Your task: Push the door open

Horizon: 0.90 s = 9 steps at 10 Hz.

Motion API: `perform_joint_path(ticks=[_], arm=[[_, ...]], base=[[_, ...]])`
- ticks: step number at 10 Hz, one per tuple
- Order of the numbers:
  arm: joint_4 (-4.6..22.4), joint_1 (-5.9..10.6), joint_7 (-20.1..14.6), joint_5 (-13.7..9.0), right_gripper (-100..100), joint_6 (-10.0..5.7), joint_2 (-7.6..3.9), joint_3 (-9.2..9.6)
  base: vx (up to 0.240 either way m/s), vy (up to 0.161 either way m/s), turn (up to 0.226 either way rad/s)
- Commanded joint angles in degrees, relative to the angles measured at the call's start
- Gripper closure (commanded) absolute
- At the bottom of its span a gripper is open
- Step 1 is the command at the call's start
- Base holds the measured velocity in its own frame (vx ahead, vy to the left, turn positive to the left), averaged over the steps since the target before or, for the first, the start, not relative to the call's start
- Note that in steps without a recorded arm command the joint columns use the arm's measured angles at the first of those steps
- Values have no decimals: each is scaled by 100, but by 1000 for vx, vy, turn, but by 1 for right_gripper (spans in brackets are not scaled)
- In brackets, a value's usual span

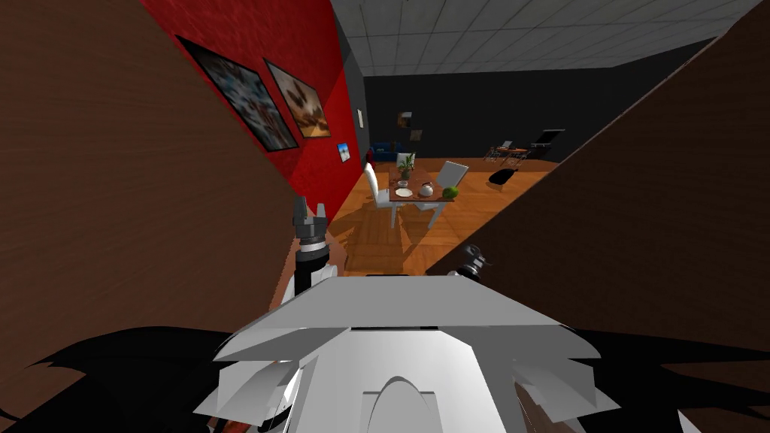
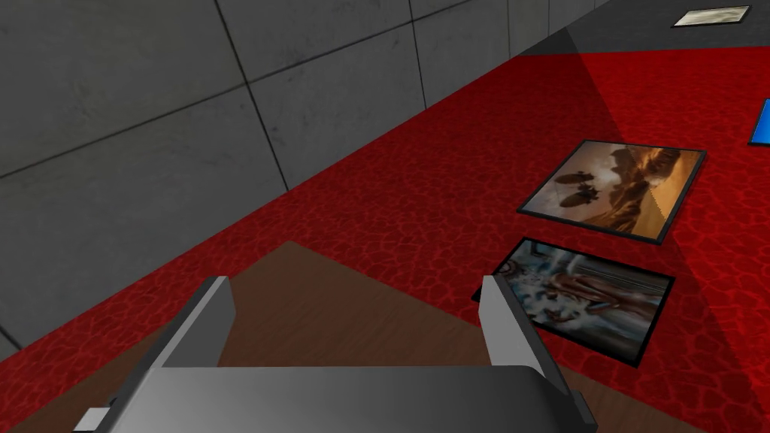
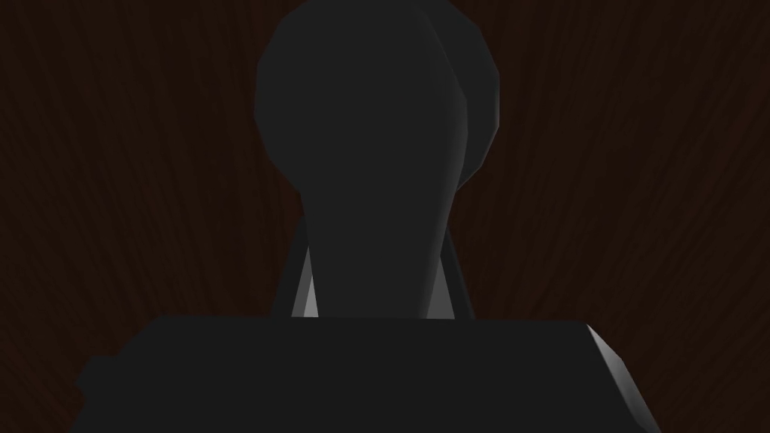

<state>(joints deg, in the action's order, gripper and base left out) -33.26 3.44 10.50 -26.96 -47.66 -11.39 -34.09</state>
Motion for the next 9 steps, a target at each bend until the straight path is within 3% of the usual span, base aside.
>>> perform_joint_path(ticks=[1,6,7,9], arm=[[160,61,-19,-31,100,-66,-115,-54],[208,18,89,-223,100,-105,-166,-336],[170,1,103,-211,100,-67,-134,-320],[170,-28,182,-325,100,-93,-153,-476]], base=[[132,-56,-48],[185,-49,-48],[75,-26,-30],[136,-69,-22]])
